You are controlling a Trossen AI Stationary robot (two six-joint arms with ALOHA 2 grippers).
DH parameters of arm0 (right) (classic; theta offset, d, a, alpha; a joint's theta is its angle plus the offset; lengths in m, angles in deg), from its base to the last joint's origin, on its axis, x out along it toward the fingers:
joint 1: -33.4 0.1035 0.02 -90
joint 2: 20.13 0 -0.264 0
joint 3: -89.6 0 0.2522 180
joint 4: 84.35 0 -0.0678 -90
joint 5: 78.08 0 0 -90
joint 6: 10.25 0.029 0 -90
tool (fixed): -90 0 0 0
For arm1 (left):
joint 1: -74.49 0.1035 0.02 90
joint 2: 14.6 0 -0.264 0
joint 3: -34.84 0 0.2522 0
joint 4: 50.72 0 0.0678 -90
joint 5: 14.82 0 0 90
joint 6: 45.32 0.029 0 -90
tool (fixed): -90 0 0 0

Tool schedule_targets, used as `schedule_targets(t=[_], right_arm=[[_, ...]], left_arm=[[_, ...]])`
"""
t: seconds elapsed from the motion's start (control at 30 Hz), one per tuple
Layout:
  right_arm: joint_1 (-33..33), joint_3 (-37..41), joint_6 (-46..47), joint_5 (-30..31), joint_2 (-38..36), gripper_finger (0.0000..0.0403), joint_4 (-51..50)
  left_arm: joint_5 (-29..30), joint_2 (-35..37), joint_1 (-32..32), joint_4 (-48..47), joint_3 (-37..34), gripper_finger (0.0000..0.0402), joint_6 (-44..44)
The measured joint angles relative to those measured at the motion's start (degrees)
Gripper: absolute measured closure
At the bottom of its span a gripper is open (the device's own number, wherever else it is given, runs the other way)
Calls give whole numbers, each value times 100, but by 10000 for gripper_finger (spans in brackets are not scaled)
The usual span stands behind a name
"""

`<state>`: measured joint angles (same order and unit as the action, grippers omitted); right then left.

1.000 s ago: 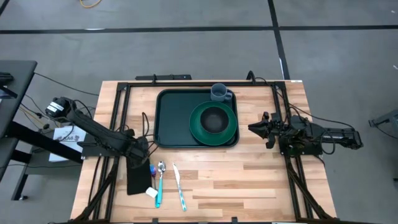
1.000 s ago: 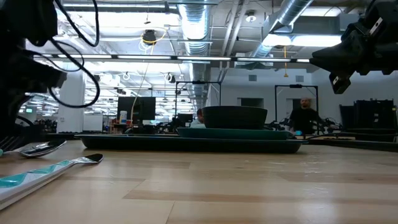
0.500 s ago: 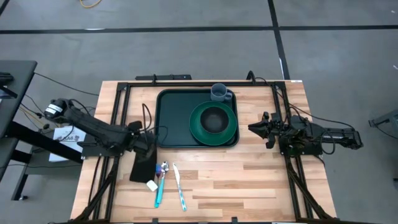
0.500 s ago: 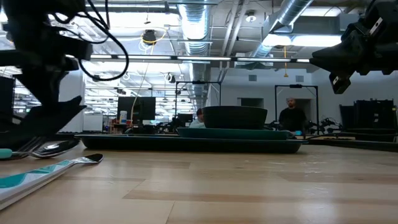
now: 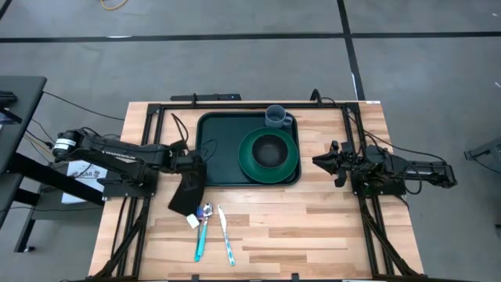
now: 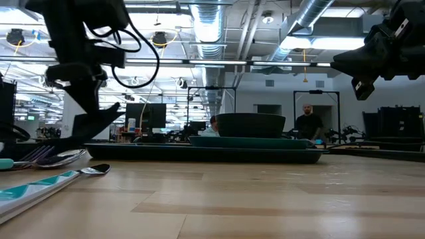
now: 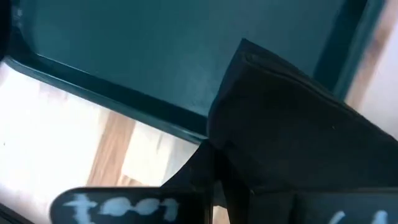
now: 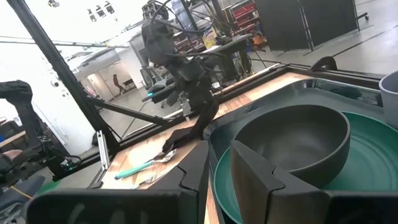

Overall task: Set up tray
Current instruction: Put the black towel beside the dark green plate on the black serving tray

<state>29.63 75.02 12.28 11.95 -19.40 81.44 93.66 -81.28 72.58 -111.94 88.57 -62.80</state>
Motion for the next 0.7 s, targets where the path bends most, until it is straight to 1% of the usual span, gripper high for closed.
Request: schedule_targets(t=[0.2, 0.3, 0.5, 0.57, 0.7], right_arm=[[0, 0, -1, 0, -1, 344, 0], [0, 0, -2, 0, 0, 344, 0], [0, 0, 0, 0, 0, 344, 2], [0, 0, -1, 1, 0, 344, 0], [0, 0, -2, 0, 0, 344, 0]], left_arm=[[-48, -20, 515, 615, 2, 401, 544], [-202, -190, 764, 988, 2, 401, 754], [-561, -881, 1091, 1471, 58, 401, 972], [-592, -1157, 1160, 1503, 200, 401, 1015], [-619, -1632, 1298, 1507, 657, 401, 1371]])
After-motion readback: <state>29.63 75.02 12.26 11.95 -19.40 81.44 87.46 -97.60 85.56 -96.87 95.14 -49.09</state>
